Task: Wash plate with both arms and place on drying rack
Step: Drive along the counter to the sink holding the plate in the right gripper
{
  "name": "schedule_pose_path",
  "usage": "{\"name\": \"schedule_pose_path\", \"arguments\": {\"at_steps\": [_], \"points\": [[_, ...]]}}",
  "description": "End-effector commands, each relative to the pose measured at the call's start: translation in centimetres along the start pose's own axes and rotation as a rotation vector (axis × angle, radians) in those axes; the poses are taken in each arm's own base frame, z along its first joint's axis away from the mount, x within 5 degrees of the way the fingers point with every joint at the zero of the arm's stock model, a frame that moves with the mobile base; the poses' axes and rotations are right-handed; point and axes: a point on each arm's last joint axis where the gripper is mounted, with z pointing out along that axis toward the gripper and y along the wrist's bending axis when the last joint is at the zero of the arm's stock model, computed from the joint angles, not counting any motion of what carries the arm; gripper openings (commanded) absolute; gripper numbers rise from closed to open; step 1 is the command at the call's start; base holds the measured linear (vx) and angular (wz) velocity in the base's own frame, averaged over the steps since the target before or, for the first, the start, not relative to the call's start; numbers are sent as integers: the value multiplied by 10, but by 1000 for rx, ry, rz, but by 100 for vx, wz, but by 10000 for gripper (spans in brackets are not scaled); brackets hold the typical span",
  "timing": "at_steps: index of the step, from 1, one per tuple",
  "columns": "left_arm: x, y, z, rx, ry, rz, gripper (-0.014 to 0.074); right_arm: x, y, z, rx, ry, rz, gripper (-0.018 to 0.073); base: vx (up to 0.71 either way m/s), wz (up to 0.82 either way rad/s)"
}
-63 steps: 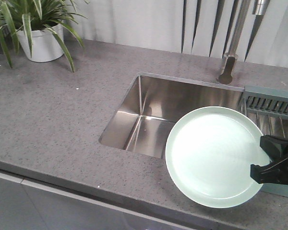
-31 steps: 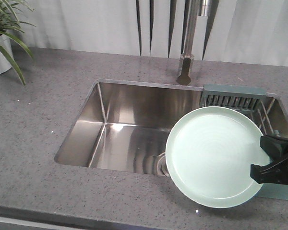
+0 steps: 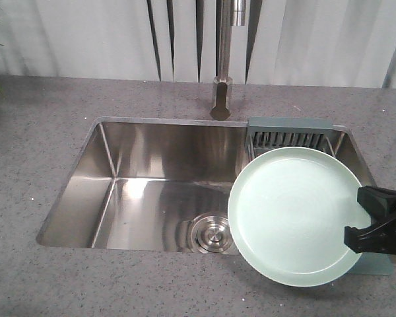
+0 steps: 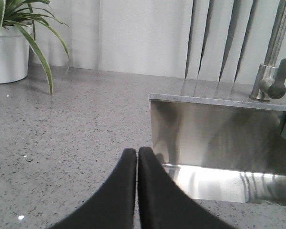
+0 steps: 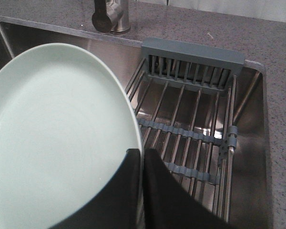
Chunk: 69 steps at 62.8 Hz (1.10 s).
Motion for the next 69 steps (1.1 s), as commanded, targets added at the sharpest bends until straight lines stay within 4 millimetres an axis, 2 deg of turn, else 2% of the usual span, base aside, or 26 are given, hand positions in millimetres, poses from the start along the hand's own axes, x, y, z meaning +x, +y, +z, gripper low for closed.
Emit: {"name": "schedule_pose_path", "arguments": {"at_steps": [1,69], "points": [[-2,0,-1,12,-70,-16,-6,-18,-1,-5,7,-117,-9,-8,3,-13],[-2,0,-1,12,-70,-16,-6,-17,-1,-5,7,-116,-9,-8,2,-6]]}}
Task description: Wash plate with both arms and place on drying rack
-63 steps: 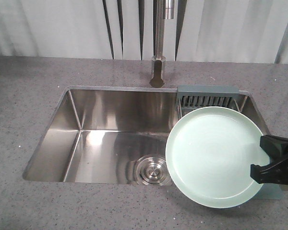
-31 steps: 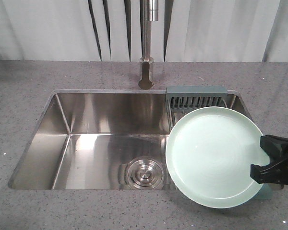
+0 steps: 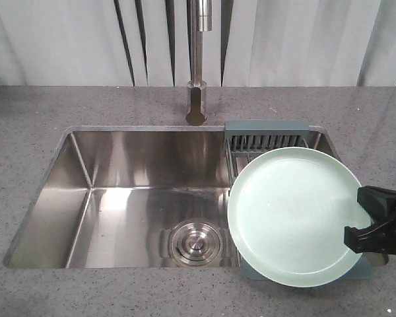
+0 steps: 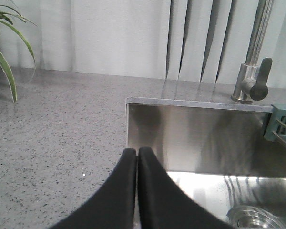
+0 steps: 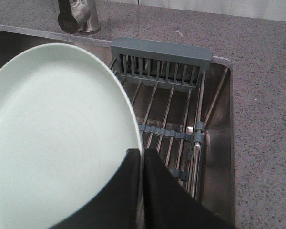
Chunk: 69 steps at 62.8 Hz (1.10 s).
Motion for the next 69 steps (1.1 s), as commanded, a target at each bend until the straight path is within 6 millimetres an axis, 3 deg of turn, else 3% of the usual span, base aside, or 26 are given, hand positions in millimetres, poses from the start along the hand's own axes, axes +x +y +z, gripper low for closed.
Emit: {"name": "schedule_pose_path", "arguments": {"at_steps": [1,69], "points": [[-2,0,-1,12,-70,-16,-6,-17,-1,-5,7,-116,-9,-8,2,-2],[-2,0,-1,12,-70,-16,-6,-17,-1,-5,7,-116,-9,-8,4,-2]]}}
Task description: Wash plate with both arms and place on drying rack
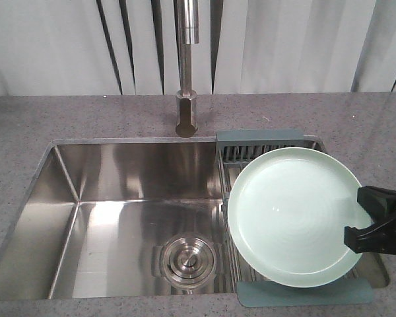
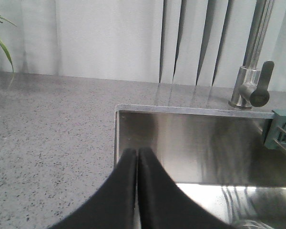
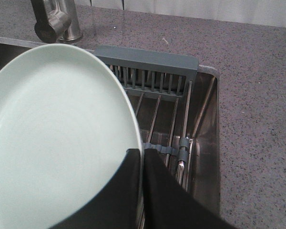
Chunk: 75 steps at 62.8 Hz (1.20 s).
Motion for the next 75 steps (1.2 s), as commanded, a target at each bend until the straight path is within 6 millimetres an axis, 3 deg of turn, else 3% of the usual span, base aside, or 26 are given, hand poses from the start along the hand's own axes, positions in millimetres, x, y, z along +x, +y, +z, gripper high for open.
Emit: {"name": "schedule_pose_path", "arguments": {"at_steps": [1,75], "points": [[-2,0,-1,12,-70,-16,-6,-17,-1,-5,7,-116,-9,-8,4,-1],[-2,0,-1,12,-70,-16,-6,-18,-1,-5,7,-117,-9,-8,2,0]]}}
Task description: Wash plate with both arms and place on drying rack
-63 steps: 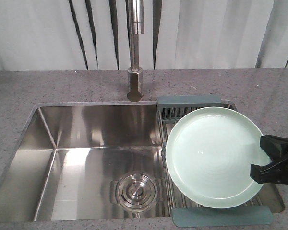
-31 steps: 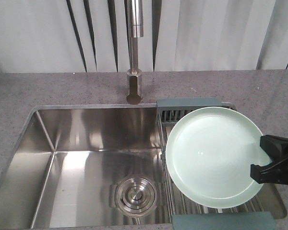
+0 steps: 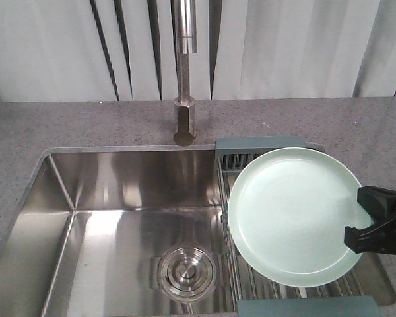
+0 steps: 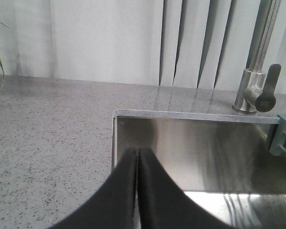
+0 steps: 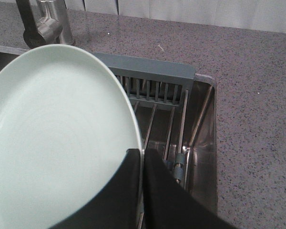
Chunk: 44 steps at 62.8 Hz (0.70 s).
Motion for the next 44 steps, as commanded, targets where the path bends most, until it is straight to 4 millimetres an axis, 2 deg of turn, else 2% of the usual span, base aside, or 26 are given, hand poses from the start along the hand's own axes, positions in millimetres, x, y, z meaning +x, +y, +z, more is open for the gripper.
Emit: {"name": "schedule_pose_path", "arguments": {"at_steps": [1,44], "points": [[-2,0,-1,12,-70,-16,-6,-18,-1,-5,7,-118,-9,-8,1,0],[-2,0,-1,12,-70,-16,-6,-18,-1,-5,7,-117,-9,-8,0,0]]}}
